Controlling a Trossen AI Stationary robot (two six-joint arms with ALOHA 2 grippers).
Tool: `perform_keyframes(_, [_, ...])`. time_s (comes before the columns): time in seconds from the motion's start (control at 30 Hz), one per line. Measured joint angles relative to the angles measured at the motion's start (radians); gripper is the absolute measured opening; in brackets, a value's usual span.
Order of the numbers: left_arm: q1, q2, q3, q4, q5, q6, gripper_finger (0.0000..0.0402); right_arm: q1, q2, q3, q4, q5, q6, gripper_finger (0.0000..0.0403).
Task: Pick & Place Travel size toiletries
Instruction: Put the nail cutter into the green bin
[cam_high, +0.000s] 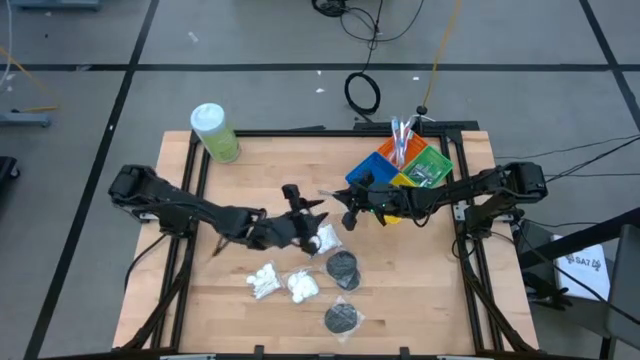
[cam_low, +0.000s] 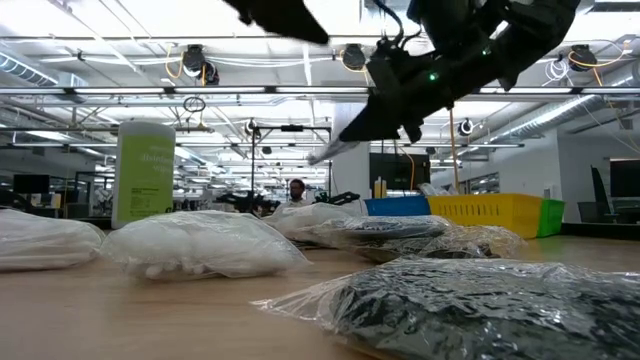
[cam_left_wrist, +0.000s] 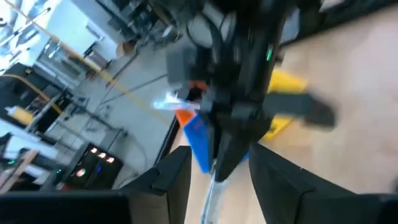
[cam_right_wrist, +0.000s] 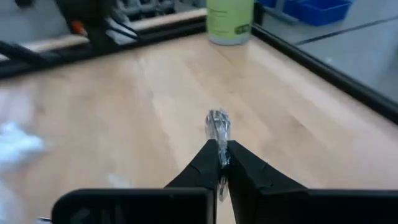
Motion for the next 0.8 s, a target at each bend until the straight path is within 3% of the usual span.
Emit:
perform_keyframes(0.1, [-0.022,-0.050,0.000,-0.041,0.024,-0.099,0.0168,0.023,-0.078,-0.001,-0.107,0.120,-0.067,0.0008])
perform_keyframes(0.23, [-0.023,-0.121,-0.001,-0.171,0.111,-0.264,0.0164,0.062,-0.226,0.000,-0.387,0.381,-0.098,0.0008])
perform_keyframes(0.33, [-0.021,-0.151,-0.040,-0.219,0.120,-0.350,0.0155,0.090,-0.337,0.002,-0.633,0.575,-0.007,0.0008])
perform_keyframes(0.4, [-0.015,-0.154,-0.096,-0.158,0.111,-0.373,0.0148,0.094,-0.395,0.002,-0.830,0.652,0.124,0.0008])
perform_keyframes(0.63, [0.040,-0.162,-0.320,0.175,0.116,-0.411,0.0134,0.003,-0.461,0.000,-1.391,0.675,0.622,0.0008])
perform_keyframes(0.8, [0.090,-0.164,-0.358,0.258,0.140,-0.455,0.0133,-0.091,-0.451,-0.035,-1.402,0.620,0.653,0.0008])
